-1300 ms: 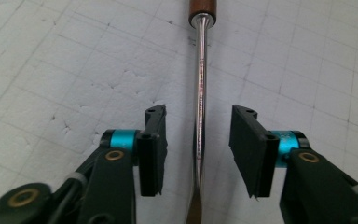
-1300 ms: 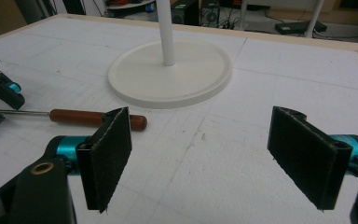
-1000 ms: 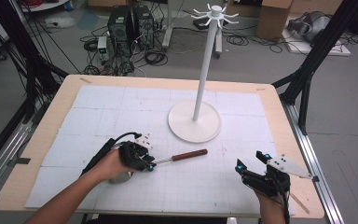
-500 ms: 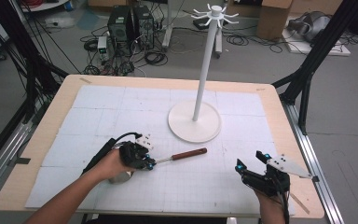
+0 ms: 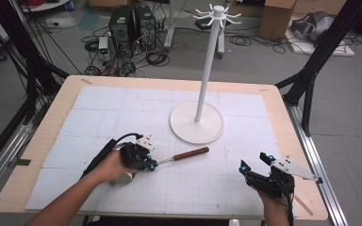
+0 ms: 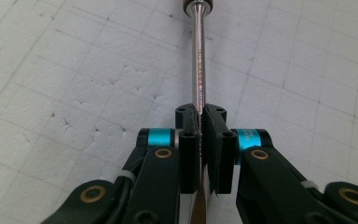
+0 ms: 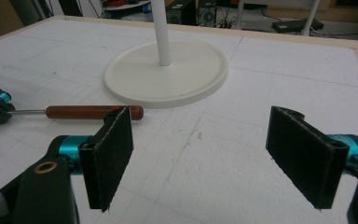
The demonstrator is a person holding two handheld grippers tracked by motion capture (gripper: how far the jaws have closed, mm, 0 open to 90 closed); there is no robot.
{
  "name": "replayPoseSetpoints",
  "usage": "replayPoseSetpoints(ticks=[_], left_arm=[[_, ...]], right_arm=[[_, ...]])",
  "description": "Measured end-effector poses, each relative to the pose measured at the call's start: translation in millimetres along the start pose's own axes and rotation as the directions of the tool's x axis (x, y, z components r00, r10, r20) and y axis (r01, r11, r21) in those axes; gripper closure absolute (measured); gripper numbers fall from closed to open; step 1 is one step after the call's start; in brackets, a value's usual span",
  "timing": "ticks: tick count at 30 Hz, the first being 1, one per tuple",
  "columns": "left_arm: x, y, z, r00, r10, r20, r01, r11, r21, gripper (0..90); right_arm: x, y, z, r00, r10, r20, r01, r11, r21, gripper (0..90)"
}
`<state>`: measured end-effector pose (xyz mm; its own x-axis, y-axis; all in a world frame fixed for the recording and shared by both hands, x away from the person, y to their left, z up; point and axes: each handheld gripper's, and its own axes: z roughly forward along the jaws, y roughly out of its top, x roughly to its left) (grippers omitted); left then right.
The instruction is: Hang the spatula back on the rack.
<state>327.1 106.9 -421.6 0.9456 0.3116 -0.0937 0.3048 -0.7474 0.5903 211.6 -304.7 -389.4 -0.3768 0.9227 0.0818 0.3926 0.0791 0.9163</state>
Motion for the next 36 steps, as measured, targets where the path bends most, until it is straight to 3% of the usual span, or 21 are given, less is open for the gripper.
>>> replayPoseSetpoints(ticks=[13,21,28,36], left_arm=[[-9.8,-1.8,-18.3,0.9998,0.004,-0.022,-0.006,0.9966,-0.082,84.2],[-12.8,-2.5,-33.7,0.9991,-0.018,-0.038,0.011,0.9865,-0.164,84.2],[-15.1,-3.7,-46.2,0.9973,-0.048,-0.055,0.033,0.9705,-0.239,84.1],[-23.5,-4.6,-58.2,0.9921,-0.082,-0.095,0.043,0.9352,-0.352,84.1]], right_arm=[[0.6,0.5,0.0,1.0000,0.002,0.000,-0.002,1.000,-0.004,22.0],[1.1,0.6,-0.4,1.0000,0.002,-0.002,-0.002,1.000,-0.005,22.0],[3.2,1.5,0.8,0.9999,-0.002,-0.017,0.002,1.000,-0.011,21.8],[11.6,7.8,4.2,0.9980,0.008,-0.063,-0.010,0.999,-0.042,20.7]])
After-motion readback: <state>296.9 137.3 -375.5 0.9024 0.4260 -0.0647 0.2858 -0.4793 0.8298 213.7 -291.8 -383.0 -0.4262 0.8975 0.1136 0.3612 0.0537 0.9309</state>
